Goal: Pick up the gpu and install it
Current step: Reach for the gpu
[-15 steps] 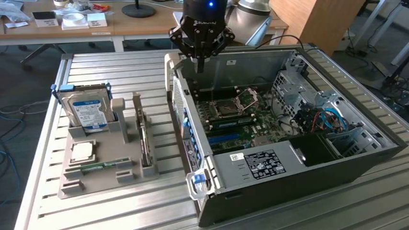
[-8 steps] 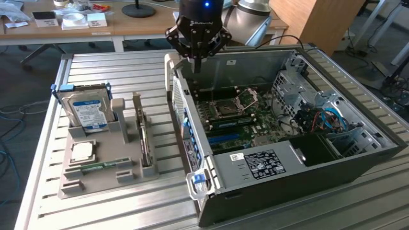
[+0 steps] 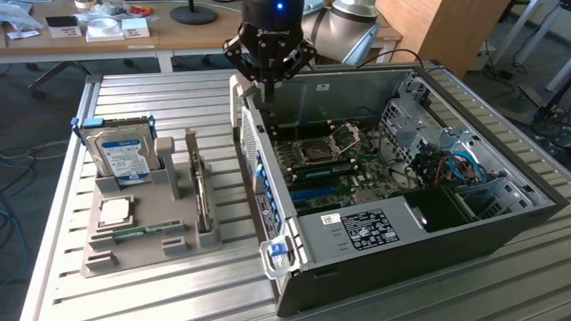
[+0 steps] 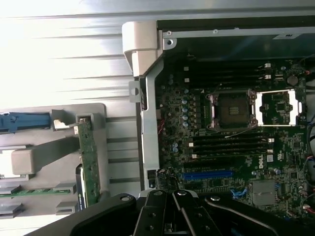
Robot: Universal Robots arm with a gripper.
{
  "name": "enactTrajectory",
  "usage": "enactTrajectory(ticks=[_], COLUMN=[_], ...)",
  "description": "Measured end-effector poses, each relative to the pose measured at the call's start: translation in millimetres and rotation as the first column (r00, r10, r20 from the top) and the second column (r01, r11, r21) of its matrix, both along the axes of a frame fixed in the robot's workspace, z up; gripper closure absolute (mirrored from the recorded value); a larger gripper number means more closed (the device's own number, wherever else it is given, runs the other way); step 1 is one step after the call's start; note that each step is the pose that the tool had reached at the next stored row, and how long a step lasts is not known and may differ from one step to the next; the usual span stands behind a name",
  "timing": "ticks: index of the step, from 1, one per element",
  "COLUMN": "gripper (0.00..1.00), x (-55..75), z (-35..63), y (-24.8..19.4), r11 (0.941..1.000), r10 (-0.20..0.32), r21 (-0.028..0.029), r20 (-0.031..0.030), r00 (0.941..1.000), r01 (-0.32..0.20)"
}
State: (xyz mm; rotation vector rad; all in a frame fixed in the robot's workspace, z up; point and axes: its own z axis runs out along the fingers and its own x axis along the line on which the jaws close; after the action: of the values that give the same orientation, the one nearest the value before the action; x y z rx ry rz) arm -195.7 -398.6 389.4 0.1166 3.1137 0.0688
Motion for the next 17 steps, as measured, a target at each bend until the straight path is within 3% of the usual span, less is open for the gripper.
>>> enactTrajectory(ticks=[17], gripper=[0.89], x=[-24.7], z=[-0.6], y=[0.2], r11=[1.0], r10=[0.0], r21=[0.0], r20=[0.0], r00=[1.0], r01=[0.0])
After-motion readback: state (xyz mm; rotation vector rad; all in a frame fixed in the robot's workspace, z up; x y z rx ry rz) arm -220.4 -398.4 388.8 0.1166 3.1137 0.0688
